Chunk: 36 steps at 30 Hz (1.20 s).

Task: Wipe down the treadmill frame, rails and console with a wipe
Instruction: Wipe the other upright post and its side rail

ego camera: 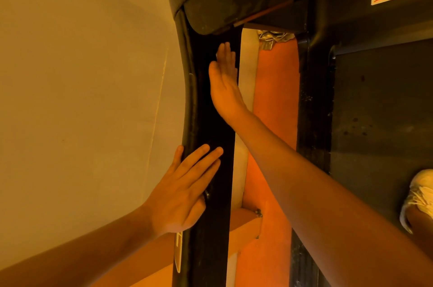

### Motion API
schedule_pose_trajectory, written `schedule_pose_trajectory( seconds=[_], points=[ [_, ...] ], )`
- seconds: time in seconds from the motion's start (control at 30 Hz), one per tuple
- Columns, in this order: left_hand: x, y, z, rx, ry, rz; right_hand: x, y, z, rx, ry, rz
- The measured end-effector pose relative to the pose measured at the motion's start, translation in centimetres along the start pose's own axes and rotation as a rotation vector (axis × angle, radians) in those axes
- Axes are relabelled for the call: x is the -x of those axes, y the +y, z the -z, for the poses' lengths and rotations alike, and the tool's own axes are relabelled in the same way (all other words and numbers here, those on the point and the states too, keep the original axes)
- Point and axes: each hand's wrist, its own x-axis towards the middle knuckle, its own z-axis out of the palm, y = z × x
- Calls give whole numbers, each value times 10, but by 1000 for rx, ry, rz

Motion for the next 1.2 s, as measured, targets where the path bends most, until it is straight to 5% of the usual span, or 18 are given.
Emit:
schedule_pose_trajectory(
  seconds=[0.67,1.2],
  points=[
    [0,1,1,-7,-17,24,28,40,4,78,-27,1],
    [0,1,2,-4,-17,9,10,-3,7,30,-19,-50]
  ],
)
